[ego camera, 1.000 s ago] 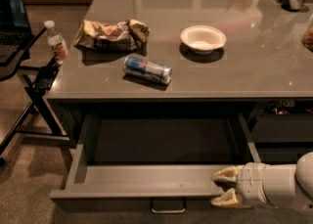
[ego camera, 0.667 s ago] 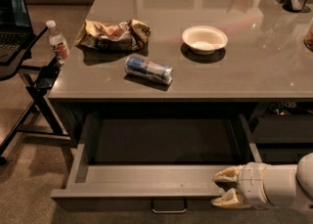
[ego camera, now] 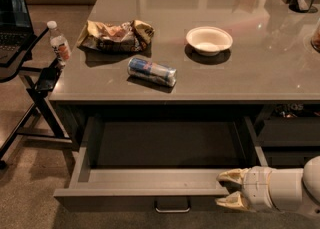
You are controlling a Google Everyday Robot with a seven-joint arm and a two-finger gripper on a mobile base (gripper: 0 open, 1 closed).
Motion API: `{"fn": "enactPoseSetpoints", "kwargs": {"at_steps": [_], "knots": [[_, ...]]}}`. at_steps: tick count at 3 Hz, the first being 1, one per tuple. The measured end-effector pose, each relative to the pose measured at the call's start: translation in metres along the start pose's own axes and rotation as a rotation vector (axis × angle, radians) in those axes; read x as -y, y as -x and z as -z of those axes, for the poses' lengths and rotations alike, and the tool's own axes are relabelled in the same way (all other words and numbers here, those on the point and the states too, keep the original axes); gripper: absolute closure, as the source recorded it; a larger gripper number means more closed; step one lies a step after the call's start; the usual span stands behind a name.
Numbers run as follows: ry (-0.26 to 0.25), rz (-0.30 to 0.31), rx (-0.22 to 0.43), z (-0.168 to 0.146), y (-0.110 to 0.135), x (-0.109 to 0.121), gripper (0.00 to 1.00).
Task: Open top drawer
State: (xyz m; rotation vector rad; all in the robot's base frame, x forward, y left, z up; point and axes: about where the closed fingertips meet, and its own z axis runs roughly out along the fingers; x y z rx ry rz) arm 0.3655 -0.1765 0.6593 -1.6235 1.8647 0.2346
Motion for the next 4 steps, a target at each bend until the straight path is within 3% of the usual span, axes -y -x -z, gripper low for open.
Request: {"fn": "enactPoseSetpoints", "kwargs": {"at_steps": [2,4], "knots": [[-0.001,-0.007,-0.007,0.003,-0.005,-0.006,1.00],[-0.004,-0.014,-0.014,0.011,-0.008,-0.016,1.00]]}}
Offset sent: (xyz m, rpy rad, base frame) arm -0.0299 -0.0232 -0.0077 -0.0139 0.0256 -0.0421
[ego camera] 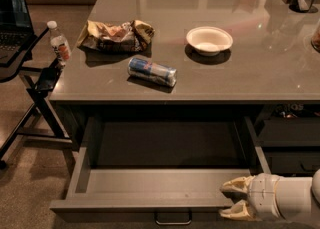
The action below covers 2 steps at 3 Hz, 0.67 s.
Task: Open top drawer
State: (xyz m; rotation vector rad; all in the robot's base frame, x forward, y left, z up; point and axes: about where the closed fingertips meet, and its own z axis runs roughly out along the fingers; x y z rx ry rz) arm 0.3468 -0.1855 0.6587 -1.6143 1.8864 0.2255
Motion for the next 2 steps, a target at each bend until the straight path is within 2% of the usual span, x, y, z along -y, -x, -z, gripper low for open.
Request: {"fn": "enactPoseSetpoints", "kwargs": {"at_steps": [1,2], "knots": [[0.000,0.000,0.000,0.0000,0.0000,0.0000,0.81],[0.000,0.000,0.000,0.0000,0.0000,0.0000,0.57]]}}
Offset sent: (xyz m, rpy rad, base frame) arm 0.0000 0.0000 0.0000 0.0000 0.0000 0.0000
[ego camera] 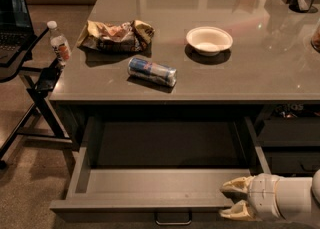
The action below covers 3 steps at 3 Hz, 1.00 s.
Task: Open top drawer
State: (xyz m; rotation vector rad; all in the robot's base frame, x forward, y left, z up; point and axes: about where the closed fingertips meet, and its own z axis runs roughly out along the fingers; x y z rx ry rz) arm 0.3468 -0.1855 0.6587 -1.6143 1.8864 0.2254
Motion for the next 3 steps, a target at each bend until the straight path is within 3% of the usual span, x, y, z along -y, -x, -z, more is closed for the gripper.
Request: {"fn": "enactPoseSetpoints", "kwargs": {"at_steps": [2,3], "knots": [[0.000,0.000,0.000,0.0000,0.0000,0.0000,0.11],[0.000,0.000,0.000,0.0000,0.0000,0.0000,0.00]]}}
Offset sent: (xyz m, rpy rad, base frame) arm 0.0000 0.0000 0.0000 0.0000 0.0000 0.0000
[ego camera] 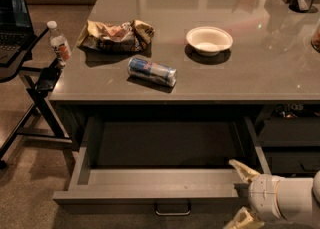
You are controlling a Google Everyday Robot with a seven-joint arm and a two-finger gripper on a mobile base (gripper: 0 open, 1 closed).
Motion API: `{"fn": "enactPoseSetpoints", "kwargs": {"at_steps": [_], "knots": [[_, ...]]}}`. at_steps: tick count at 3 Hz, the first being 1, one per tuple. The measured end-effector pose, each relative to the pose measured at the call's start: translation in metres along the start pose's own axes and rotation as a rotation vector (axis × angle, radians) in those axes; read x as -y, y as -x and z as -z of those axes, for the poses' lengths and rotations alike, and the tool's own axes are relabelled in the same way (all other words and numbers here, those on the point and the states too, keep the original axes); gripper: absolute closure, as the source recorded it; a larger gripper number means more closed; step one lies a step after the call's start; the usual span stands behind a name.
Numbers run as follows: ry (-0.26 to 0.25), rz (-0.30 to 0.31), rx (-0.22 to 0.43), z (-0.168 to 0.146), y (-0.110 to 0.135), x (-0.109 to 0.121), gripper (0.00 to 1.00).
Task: Open top drawer
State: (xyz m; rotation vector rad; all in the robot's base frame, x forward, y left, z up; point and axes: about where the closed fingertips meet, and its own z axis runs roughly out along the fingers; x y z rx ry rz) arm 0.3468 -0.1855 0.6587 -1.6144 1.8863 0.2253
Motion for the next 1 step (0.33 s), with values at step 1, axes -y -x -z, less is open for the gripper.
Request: {"fn": "enactPoseSetpoints", "kwargs": {"at_steps": [1], "knots": [[0.000,0.000,0.000,0.0000,0.0000,0.0000,0.00]]}}
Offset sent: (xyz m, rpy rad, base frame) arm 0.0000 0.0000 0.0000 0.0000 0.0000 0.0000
